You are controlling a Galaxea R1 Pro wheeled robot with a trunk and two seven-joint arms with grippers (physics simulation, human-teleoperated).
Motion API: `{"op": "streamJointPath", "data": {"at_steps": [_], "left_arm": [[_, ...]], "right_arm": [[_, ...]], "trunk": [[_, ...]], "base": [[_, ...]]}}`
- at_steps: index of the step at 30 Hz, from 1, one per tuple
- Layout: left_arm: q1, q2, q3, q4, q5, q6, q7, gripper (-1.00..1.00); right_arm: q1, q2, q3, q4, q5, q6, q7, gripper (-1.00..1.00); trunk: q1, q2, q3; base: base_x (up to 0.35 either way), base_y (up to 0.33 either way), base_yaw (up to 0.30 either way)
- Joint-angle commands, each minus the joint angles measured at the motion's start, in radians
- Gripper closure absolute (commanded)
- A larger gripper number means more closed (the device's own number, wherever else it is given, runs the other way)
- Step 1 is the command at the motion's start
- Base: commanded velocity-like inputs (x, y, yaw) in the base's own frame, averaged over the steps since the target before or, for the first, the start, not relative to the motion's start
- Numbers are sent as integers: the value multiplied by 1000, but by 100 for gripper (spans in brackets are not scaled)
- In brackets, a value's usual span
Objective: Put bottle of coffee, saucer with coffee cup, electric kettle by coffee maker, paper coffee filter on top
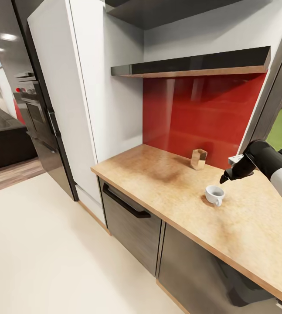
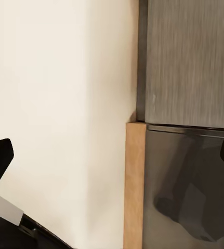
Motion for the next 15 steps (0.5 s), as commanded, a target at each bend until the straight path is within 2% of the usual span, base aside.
{"op": "streamJointPath", "data": {"at_steps": [1, 13, 15], "left_arm": [[0, 0, -7, -1, 7, -1, -2, -100], [0, 0, -7, -1, 7, -1, -1, -100], [0, 0, -7, 0, 7, -1, -1, -100]], "right_arm": [[0, -1, 2, -2, 10, 1, 10, -100], [0, -1, 1, -2, 9, 0, 10, -100], [0, -1, 1, -2, 8, 0, 11, -100]], "trunk": [[4, -8, -4], [50, -92, -42], [50, -92, -42]], "base": [[0, 0, 0], [0, 0, 0], [0, 0, 0]]}}
